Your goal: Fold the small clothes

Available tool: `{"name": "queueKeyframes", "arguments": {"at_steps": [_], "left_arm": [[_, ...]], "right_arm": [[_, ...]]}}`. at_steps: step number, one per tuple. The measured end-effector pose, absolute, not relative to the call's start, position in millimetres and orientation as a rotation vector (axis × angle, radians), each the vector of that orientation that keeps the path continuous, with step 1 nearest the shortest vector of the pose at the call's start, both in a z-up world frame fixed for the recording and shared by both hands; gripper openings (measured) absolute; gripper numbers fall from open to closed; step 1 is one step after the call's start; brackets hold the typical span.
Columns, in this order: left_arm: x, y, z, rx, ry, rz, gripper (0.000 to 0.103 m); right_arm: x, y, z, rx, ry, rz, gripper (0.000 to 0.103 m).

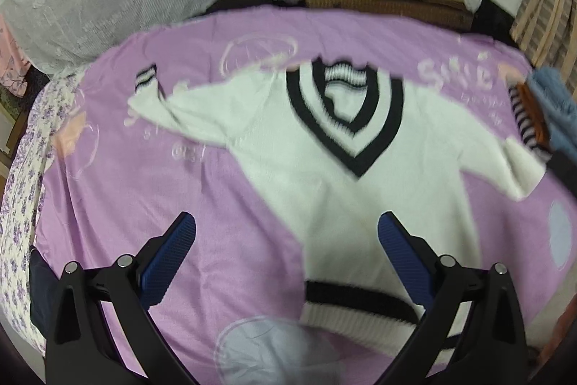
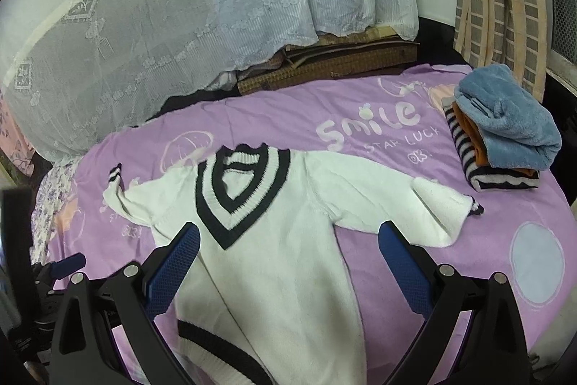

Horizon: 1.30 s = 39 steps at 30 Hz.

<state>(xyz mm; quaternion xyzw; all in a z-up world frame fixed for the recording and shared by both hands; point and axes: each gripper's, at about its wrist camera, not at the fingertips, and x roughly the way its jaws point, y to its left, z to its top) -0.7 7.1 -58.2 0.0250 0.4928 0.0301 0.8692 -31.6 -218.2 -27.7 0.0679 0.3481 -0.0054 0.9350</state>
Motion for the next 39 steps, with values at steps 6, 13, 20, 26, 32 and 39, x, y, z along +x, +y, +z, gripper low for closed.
{"name": "queueKeyframes", "arguments": {"at_steps": [6, 13, 20, 26, 32, 39], "left_arm": [[-15, 33, -114, 0.047, 1.167, 0.007, 0.098], [-32, 33, -133, 0.088, 1.125, -0.128, 0.098], [-13, 15, -151, 0.014, 1.192, -0.305, 0.098], [-4, -3, -180, -0.098, 1.264, -0.381, 0.074], [-19, -5, -164, -0.098, 1.196, -0.439, 0.023], [-48, 10, -142, -0.039, 1.157, -0.448, 0.020]], "right_arm": [[-42, -237, -53, 0.160, 0.782, -0.045, 0.100], [-60, -253, -89, 0.209, 0.895, -0.018, 0.100], [-81, -271, -119, 0.304, 0.973, -0.042, 0.100], [-97, -291, -136, 0.404, 1.000, -0.072, 0.100], [-106, -297, -141, 0.428, 1.015, -0.042, 0.096], [-110, -304, -160, 0.451, 1.082, 0.027, 0.096]]}}
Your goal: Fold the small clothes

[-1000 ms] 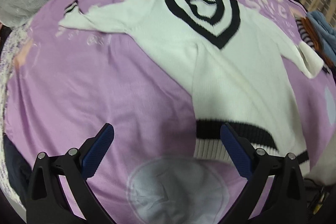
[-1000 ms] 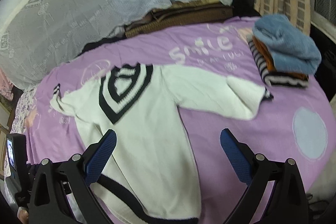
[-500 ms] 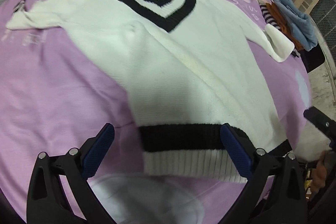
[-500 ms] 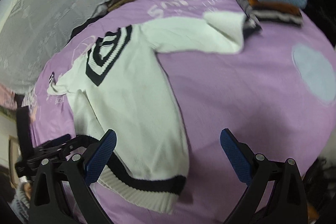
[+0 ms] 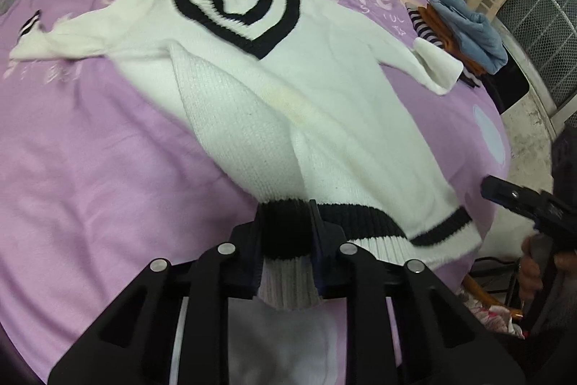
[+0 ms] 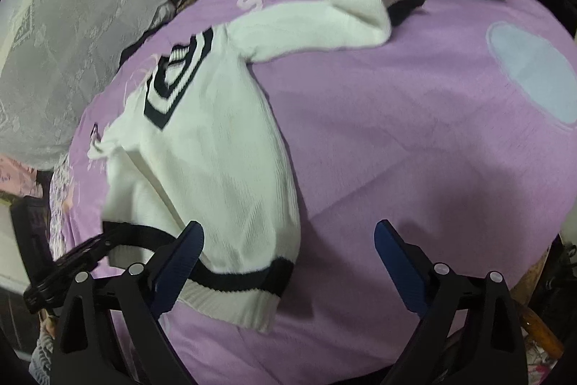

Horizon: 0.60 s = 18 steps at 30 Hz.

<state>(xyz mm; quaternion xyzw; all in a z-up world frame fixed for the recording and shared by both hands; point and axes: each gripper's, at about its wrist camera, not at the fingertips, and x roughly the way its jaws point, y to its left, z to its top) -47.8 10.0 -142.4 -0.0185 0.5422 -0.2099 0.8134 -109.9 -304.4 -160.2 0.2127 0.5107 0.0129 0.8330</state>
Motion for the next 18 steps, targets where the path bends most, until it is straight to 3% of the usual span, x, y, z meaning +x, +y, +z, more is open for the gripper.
{"name": "queueKeyframes", "arguments": {"at_steps": [10, 12, 14, 18], "left_arm": [[-96, 39, -167, -0.131, 1.309, -0.152, 0.031], [-96, 40, -167, -0.153, 1.295, -0.127, 0.047], [-92, 47, -170, -0.180, 1.292, -0.100, 0.056], [-80, 64, -183, -0.254, 1.310, -0.131, 0.056]], "right_arm": [[-64, -293, -187, 0.396, 1.233, 0.307, 0.092], [-65, -288, -193, 0.365, 1.270, 0.353, 0.089], [-70, -284, -196, 0.358, 1.291, 0.369, 0.083], [-77, -274, -205, 0.407, 1.298, 0.363, 0.077]]}}
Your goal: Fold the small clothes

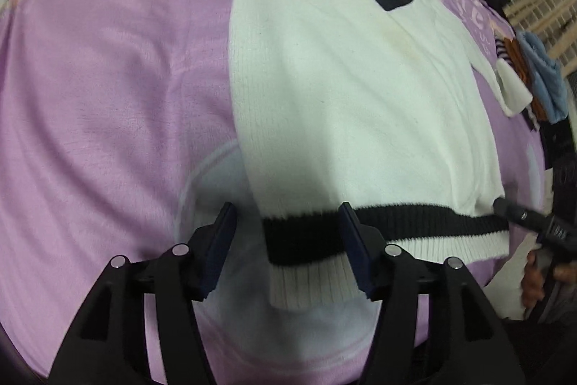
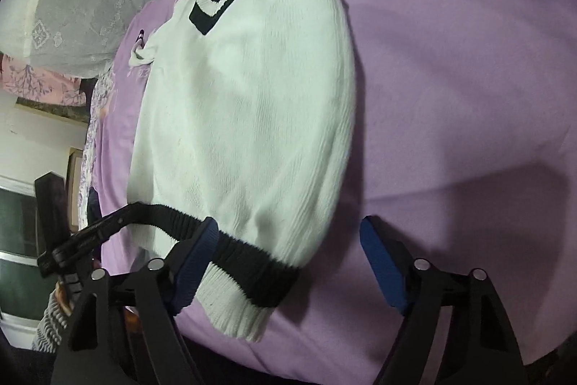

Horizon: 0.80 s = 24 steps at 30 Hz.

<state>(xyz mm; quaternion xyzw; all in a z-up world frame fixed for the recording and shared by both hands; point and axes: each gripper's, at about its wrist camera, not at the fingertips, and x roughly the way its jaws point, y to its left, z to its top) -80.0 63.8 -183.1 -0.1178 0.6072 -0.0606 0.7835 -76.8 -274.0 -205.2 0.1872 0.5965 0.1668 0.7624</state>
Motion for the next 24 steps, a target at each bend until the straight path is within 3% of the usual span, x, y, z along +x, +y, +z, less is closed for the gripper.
{"name": "queueKeyframes", "arguments": {"at_steps": [2, 3, 4, 5, 7, 14, 24], "left_arm": [[-75, 65, -190, -0.274, 1.322, -0.169, 0.054], [-75, 63, -189, -0.259, 1.312, -0.184, 0.046], [-74, 59, -187, -0.243, 1.303, -0.214, 0.039], [-74, 58, -186, -0.244, 1.301, -0.244, 0.023], [-75, 59, -179, -0.253, 1.278, -0.285, 0.019], [-86, 78, -142, -0.230, 1.189, -0.287, 0.018], [-95, 88, -179, -0.217, 1.288, -0.251, 0.019]], "right_arm": [[-79, -265, -207, 0.410, 1.286, 0.363, 0.067], [-80, -261, -208, 0.404, 1.282, 0.367, 0.063], [-80, -255, -209, 0.395, 1.283, 0.372, 0.050], [-81, -251, -210, 0.393, 1.284, 0.374, 0.032], [-81, -248, -206, 0.392, 1.270, 0.383, 0.016], [-91, -222, -187, 0.302, 1.266, 0.487, 0.014], [-78, -228, -211, 0.338, 1.385, 0.525, 0.015]]}}
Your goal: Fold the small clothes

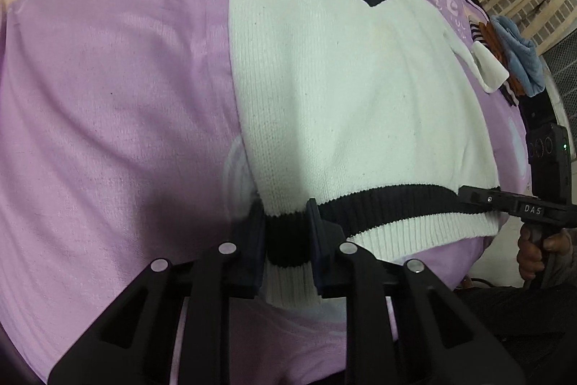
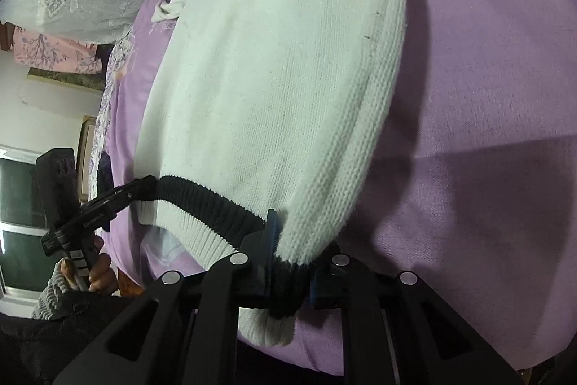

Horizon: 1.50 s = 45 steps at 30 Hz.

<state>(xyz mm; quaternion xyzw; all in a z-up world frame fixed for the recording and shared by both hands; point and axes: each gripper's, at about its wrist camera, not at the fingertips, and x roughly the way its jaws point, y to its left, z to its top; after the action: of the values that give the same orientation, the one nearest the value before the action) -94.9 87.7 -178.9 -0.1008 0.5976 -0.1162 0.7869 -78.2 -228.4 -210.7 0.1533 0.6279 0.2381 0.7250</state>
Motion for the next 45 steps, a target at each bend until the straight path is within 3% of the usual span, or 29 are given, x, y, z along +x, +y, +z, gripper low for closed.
{"name": "queueKeyframes", "arguments": {"at_steps": [4, 6, 8, 15, 21, 24, 26, 29, 31, 33, 35, 36, 37, 39, 45], "left_arm": [[-92, 97, -176, -0.269, 1.321, -0.236, 0.030], [-94, 107, -176, -0.296, 1.330, -0.214, 0.041], [-95, 111, -174, -0.307, 1.318, -0.181, 0.046], [-96, 107, -171, -0.295, 1.318, -0.120, 0.047], [-93, 103, -162, -0.287, 1.304, -0.097, 0.050], [-88, 99, -163, -0.267, 1.314, -0.092, 0.050], [-86, 96, -167, -0.247, 1.335, -0.088, 0.050], [-85, 98, -170, -0.249, 1.346, -0.088, 0.050], [-84, 102, -172, -0.253, 1.345, -0.087, 0.050], [-81, 107, -173, -0.261, 1.345, -0.086, 0.050], [-75, 114, -173, -0.275, 1.343, -0.084, 0.050], [-72, 118, -171, -0.283, 1.339, -0.083, 0.050], [-68, 124, -167, -0.293, 1.328, -0.081, 0.050], [-57, 135, -159, -0.307, 1.305, -0.074, 0.057], [13, 182, -133, -0.313, 1.209, 0.010, 0.063]], "right_arm": [[-70, -275, -179, 0.426, 1.214, 0.466, 0.044], [-56, -328, -157, 0.540, 1.067, 0.349, 0.045], [-42, -376, -146, 0.630, 0.976, 0.212, 0.046], [10, -498, -155, 1.087, 0.780, 0.012, 0.054], [49, -509, -179, 1.230, 0.757, -0.023, 0.055], [47, -501, -181, 1.200, 0.694, -0.065, 0.017], [29, -501, -162, 1.073, 0.608, -0.123, 0.011], [1, -503, -129, 0.756, 0.487, -0.255, 0.011], [4, -510, -140, 0.557, 0.584, -0.374, 0.011], [15, -531, -180, 0.621, 0.780, -0.378, 0.013], [4, -542, -191, 0.753, 0.748, -0.352, 0.015], [-2, -543, -190, 0.784, 0.724, -0.359, 0.019], [-9, -543, -185, 0.804, 0.698, -0.376, 0.032], [-15, -538, -181, 0.814, 0.678, -0.379, 0.046], [-18, -502, -177, 0.770, 0.728, -0.344, 0.046]]}}
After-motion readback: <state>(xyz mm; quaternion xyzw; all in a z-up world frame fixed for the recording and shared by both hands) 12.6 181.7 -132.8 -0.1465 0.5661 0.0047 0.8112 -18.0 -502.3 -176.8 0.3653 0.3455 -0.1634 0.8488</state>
